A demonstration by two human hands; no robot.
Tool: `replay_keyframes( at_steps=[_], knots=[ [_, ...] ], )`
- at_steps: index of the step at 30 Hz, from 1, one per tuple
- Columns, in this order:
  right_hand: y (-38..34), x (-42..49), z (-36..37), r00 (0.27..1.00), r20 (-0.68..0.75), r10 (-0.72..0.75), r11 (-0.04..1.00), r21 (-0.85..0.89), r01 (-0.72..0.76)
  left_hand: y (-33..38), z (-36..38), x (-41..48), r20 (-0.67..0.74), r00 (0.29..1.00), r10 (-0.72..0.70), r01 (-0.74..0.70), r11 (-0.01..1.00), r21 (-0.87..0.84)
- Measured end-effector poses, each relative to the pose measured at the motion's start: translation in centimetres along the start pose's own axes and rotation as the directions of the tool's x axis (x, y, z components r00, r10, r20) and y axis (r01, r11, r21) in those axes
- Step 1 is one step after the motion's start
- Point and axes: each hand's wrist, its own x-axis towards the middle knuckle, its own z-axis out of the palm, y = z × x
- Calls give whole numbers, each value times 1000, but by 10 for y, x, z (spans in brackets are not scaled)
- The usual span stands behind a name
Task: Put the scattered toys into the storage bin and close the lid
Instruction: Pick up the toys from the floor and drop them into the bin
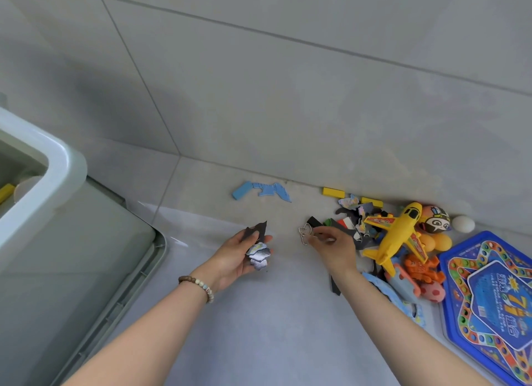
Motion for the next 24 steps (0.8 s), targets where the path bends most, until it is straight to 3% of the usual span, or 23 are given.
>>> replay_keyframes(
  at_steps=[10,21,24],
  knots=[
    [-1,1,18,998,-13,-61,959,-278,56,-10,-11,0,-40,998,-55,54,998,-20],
    [9,-1,11,988,-8,-157,958,-246,150,-13,-14,1,-48,995,-84,78,990,-114],
    [2,-4,7,990,-12,-140,978,-158,136,-13,-10,1,-41,994,-106,101,988,-114]
  ],
)
